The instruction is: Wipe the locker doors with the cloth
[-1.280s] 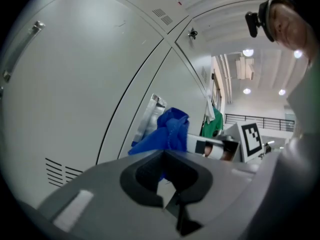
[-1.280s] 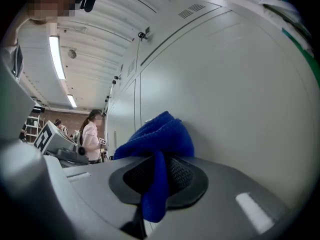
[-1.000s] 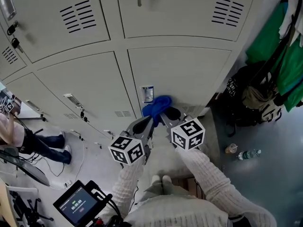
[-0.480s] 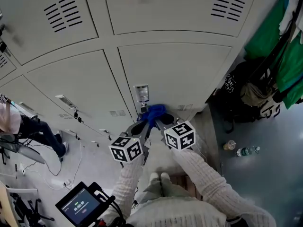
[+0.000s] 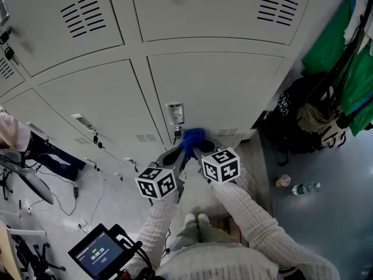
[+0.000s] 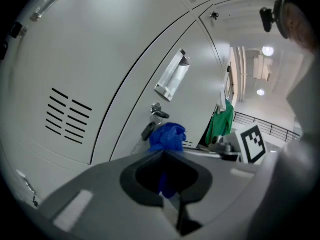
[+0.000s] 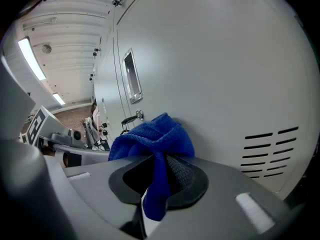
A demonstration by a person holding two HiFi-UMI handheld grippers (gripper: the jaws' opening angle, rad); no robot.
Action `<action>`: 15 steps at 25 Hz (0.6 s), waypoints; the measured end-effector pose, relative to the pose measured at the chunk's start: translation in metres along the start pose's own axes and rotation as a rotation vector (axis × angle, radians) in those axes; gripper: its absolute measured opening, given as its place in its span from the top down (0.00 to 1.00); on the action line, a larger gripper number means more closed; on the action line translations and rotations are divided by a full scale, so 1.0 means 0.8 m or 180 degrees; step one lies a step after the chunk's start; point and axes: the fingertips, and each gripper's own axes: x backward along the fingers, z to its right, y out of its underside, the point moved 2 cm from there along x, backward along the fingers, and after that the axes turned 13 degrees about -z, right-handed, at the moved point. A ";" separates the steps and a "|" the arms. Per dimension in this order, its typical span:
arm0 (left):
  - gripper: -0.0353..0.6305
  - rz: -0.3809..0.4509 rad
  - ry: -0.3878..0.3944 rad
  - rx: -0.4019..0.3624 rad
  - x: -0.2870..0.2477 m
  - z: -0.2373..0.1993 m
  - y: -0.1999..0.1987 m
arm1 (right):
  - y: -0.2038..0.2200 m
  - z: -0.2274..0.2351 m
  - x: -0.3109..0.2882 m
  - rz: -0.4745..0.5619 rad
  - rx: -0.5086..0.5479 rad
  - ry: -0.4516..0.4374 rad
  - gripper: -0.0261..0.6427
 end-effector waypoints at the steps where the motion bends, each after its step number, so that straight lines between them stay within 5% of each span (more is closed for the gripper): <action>1: 0.94 0.0021 0.0010 -0.0007 0.001 0.003 -0.002 | -0.002 0.000 0.004 0.0026 -0.0011 0.0019 0.89; 8: 0.94 0.0308 0.0226 -0.0351 0.020 0.062 -0.055 | -0.053 -0.004 0.074 0.0589 0.0024 0.0135 0.89; 15: 0.94 0.0769 0.0423 -0.0880 0.063 0.132 -0.148 | -0.157 -0.027 0.167 0.1224 0.0422 0.0205 0.89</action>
